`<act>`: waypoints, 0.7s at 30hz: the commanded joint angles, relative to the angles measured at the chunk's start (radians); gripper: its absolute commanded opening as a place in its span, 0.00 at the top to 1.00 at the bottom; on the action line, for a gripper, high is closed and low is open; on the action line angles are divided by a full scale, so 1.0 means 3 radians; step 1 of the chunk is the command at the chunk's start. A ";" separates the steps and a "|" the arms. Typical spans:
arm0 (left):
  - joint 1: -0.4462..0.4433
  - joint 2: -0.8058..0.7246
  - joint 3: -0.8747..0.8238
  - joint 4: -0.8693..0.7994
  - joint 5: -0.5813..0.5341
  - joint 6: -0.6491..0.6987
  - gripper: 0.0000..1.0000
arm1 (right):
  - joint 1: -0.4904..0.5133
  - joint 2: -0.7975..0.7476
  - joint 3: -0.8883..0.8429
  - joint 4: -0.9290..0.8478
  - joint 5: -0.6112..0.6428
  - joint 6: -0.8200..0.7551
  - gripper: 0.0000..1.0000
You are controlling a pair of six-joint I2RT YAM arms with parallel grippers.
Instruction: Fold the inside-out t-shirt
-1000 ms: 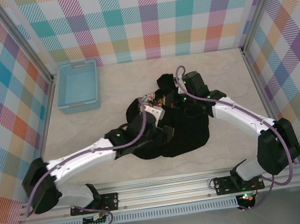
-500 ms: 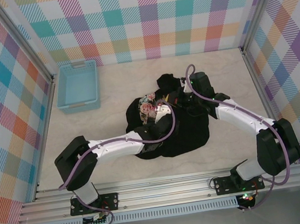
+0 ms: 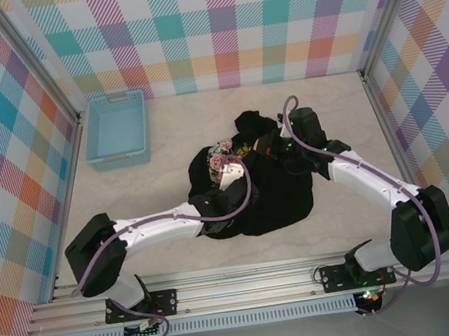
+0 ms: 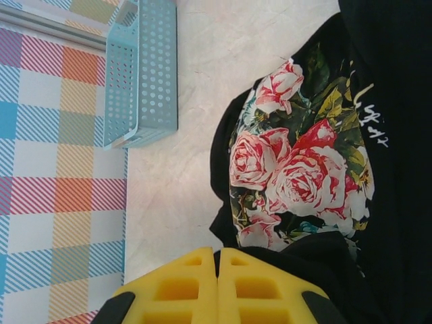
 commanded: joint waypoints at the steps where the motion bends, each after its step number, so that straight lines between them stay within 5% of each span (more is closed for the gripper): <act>1: -0.0026 -0.0199 -0.0055 -0.0274 -0.0120 0.0046 0.62 | -0.0018 -0.0048 0.0020 -0.0053 0.0101 -0.0121 1.00; 5: 0.0018 -0.0222 -0.0030 -0.0300 -0.0088 0.0172 0.78 | 0.0017 -0.0043 0.0018 -0.0040 0.0102 -0.0143 1.00; 11: 0.0108 -0.0347 0.0058 -0.0245 0.0479 0.0372 0.98 | 0.0068 -0.0064 0.0049 -0.0133 0.0240 -0.0287 1.00; 21: 0.0849 -0.1282 -0.0335 0.0396 0.2831 0.0376 1.00 | 0.0122 -0.0040 0.0236 -0.0535 0.0552 -0.0886 1.00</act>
